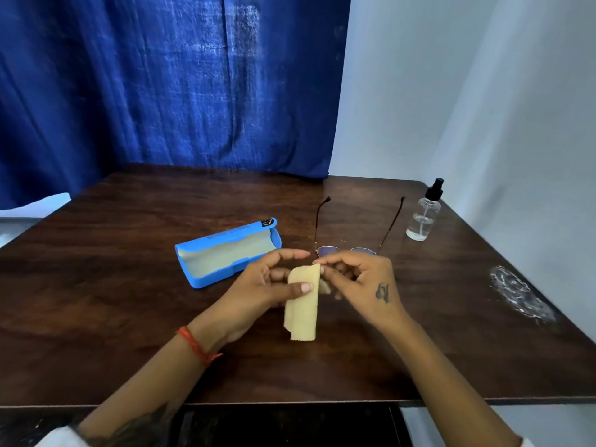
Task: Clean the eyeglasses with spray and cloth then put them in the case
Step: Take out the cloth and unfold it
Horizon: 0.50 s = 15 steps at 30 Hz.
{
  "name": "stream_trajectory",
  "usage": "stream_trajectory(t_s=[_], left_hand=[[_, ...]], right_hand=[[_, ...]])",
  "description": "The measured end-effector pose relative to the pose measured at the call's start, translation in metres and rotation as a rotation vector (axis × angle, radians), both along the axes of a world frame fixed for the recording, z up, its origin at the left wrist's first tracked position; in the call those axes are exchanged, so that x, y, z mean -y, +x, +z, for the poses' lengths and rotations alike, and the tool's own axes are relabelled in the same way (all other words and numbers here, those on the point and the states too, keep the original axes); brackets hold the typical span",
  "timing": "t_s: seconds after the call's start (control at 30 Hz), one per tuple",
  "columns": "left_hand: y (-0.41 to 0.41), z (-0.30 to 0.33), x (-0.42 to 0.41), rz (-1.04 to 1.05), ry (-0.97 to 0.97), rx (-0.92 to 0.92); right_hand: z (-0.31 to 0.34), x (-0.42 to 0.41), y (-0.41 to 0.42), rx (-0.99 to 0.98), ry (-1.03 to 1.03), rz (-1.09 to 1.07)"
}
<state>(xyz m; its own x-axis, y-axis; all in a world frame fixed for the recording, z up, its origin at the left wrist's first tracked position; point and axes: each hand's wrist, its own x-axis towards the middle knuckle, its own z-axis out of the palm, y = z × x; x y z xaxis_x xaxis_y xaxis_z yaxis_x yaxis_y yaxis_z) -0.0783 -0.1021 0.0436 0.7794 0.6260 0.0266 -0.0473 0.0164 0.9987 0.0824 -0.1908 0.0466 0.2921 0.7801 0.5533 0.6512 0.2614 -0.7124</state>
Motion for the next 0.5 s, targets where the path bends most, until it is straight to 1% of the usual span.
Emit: stream_trajectory(t_s=[0.07, 0.13, 0.2, 0.23, 0.3, 0.37, 0.5], left_hand=[[0.003, -0.004, 0.001, 0.006, -0.04, -0.018], [0.005, -0.008, 0.002, 0.011, -0.054, -0.056], [0.005, -0.01, 0.003, 0.001, -0.044, -0.103], [0.006, -0.01, 0.002, -0.009, -0.033, -0.126], [0.007, -0.009, -0.001, -0.031, 0.001, -0.168], [0.01, -0.007, -0.008, -0.018, 0.044, -0.209], [0.016, -0.011, -0.023, 0.082, 0.213, -0.24]], right_hand=[[-0.003, 0.003, -0.001, -0.188, -0.213, 0.003], [-0.005, 0.003, -0.004, -0.45, -0.377, 0.051], [-0.005, 0.0, -0.003, -0.712, -0.436, 0.089], [-0.005, -0.002, -0.003, -0.781, -0.427, 0.093], [-0.005, -0.007, -0.001, -0.839, -0.36, 0.083], [-0.006, -0.013, 0.002, -0.844, -0.317, 0.049], [-0.013, -0.021, 0.005, -0.697, -0.383, -0.01]])
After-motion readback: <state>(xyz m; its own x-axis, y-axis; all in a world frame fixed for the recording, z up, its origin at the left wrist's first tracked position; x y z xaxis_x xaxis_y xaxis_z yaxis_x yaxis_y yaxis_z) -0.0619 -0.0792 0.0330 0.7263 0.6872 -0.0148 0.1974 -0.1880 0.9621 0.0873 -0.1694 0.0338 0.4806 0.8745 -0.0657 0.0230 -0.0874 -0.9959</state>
